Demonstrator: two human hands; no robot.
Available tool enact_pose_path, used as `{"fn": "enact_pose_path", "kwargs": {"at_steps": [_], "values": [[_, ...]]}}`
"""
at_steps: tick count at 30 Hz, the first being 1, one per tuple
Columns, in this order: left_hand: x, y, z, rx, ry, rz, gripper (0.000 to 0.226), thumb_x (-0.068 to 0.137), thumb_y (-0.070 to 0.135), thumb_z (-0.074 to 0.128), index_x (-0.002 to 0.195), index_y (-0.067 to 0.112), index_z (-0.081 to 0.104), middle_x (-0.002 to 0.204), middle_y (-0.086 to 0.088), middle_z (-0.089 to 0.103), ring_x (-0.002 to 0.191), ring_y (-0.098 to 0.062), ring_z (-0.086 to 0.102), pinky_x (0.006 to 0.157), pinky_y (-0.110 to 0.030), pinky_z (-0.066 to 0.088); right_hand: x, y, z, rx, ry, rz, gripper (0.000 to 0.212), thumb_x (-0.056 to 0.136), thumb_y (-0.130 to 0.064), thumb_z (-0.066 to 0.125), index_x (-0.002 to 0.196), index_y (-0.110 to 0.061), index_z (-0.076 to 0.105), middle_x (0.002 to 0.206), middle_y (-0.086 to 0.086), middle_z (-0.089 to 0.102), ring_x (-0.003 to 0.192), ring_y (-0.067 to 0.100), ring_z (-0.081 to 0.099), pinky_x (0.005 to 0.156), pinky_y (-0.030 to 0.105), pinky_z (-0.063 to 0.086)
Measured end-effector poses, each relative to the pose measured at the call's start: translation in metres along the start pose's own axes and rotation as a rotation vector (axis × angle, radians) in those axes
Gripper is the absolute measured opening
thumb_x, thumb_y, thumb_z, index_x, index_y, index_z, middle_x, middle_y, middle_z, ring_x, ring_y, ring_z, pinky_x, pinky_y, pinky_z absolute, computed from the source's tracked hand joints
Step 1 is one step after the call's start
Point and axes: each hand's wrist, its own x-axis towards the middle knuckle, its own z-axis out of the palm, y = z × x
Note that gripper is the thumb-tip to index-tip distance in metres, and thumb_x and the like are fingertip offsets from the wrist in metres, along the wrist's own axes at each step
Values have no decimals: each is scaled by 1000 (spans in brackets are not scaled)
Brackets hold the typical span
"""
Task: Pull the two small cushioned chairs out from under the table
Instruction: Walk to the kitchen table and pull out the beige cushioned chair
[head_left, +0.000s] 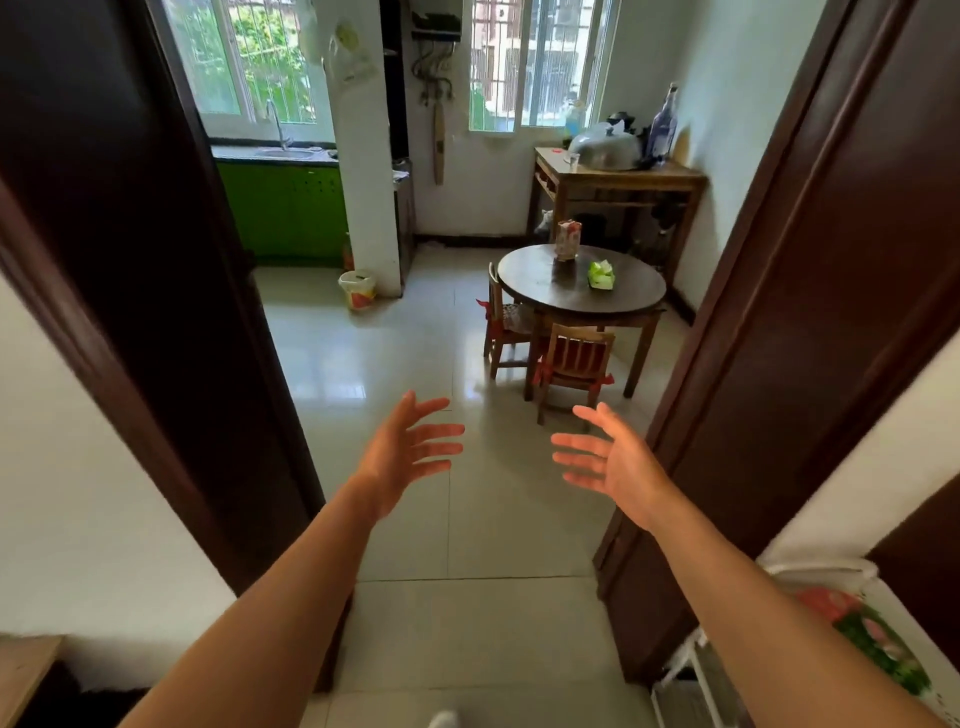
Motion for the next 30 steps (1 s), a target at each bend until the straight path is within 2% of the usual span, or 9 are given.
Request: {"fn": "enact_pose_path", "kwargs": {"at_steps": [14,18,22,26,30], "values": [[250,73,-62,59,-60,-54,49,94,55,28,110,23,63,106,-9,70,96,-27,66,80,-38,49,254,-50,59,-23,-3,39,39,91,-49,39,117,-26,56,109,12,70,99,29,66,74,39,53],[308,82,-74,46,-55,-59,48,93,54,31,112,22,62,105,-8,71,95,-27,67,83,-39,50,315,-58,65,-40,-17,49,34,91,-51,39,109,-30,59,107,10,71,100,30,66,79,41,52],[374,92,-81,38,-34,-48,48,93,54,32,115,22,61,107,-9,70,97,-29,67,83,-39,51,388,-71,66,-25,-18,63,33,90,-49,41,106,-27,60,103,11,72,95,30,65,87,43,47],[448,107,-83,48,-2,-29,47,94,50,34,121,20,58,109,-9,69,98,-28,66,84,-38,51,467,-91,67,-38,-73,49,34,92,-49,37,110,-27,57,110,13,68,98,31,64,88,44,47],[521,124,-81,62,18,-35,42,95,48,35,120,21,56,112,-10,67,101,-30,65,88,-40,49,547,-116,70,-61,-115,67,45,94,-49,34,125,-21,52,109,10,68,98,28,64,92,46,45]]}}
